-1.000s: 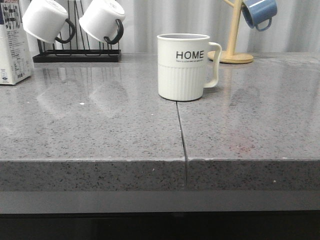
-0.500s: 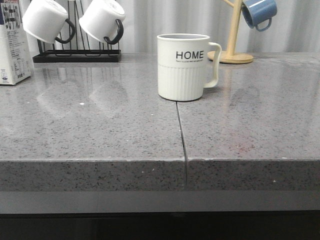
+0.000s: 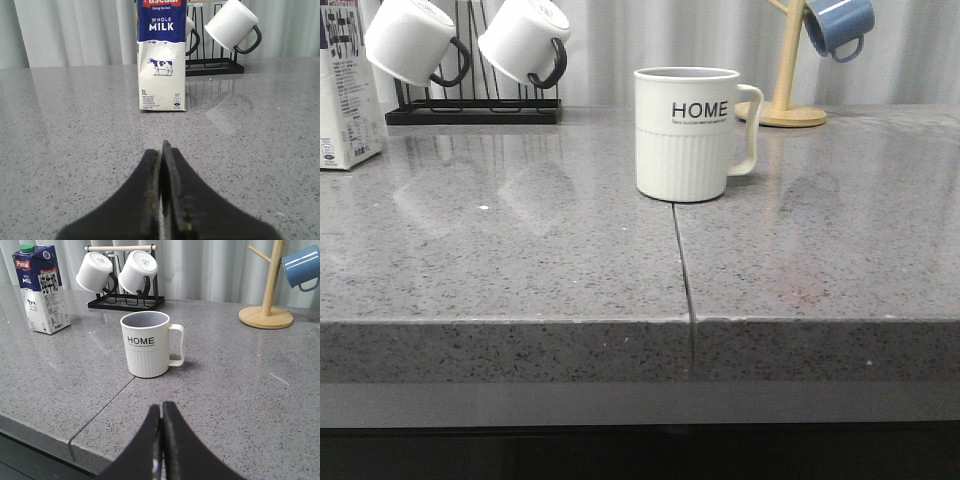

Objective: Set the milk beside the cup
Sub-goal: 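Reach the left gripper to the milk carton and close around it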

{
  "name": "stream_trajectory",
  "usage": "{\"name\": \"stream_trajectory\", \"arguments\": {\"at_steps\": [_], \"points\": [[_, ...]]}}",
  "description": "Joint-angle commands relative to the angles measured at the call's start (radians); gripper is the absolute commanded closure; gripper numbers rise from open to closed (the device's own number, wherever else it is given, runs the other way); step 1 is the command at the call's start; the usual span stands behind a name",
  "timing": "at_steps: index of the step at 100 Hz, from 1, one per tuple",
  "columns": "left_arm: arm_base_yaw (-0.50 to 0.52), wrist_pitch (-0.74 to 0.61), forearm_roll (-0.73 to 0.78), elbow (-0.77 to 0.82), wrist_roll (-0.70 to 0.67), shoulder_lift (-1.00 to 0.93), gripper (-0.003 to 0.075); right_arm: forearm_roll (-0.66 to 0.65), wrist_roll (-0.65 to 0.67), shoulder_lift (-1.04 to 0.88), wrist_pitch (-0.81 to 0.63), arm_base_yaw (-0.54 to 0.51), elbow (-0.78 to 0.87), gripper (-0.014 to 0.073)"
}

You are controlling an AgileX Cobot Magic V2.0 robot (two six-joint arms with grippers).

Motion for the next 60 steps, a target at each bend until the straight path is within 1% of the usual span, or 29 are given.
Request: {"name": "stream_trajectory", "arguments": {"at_steps": [1,7,13,23,29,42,60], "points": [[0.003,-0.093,-0.004,0.045,-0.003,-0.031,0.0741,-0.008,0.0,0.013,-0.069,-0.001,-0.027,0.0659],[0.003,-0.114,-0.004,0.031,-0.003,-0.031,0.0741,-0.008,0.0,0.013,-0.069,-0.001,-0.027,0.0659],[0.003,-0.109,-0.001,-0.003,-0.003,-0.031,0.0741,-0.008,0.0,0.013,-0.069,-0.001,-0.027,0.0659],[0.003,-0.053,0.024,-0.101,-0.003,-0.009,0.0741,-0.008,0.0,0.013,-0.069,-0.001,-0.027,0.0659],[0.003,0.007,0.026,-0.164,-0.003,0.022,0.0741,-0.008,0.0,0.013,-0.069,-0.001,-0.027,0.0659],[0.003,0.145,0.026,-0.32,-0.003,0.146,0.0741,-0.008,0.0,0.013,-0.069,-0.001,-0.027,0.0659],[0.003,0.182,0.024,-0.49,-0.003,0.365,0.074,-0.008,0.0,0.013,-0.069,-0.001,-0.027,0.0659]]}}
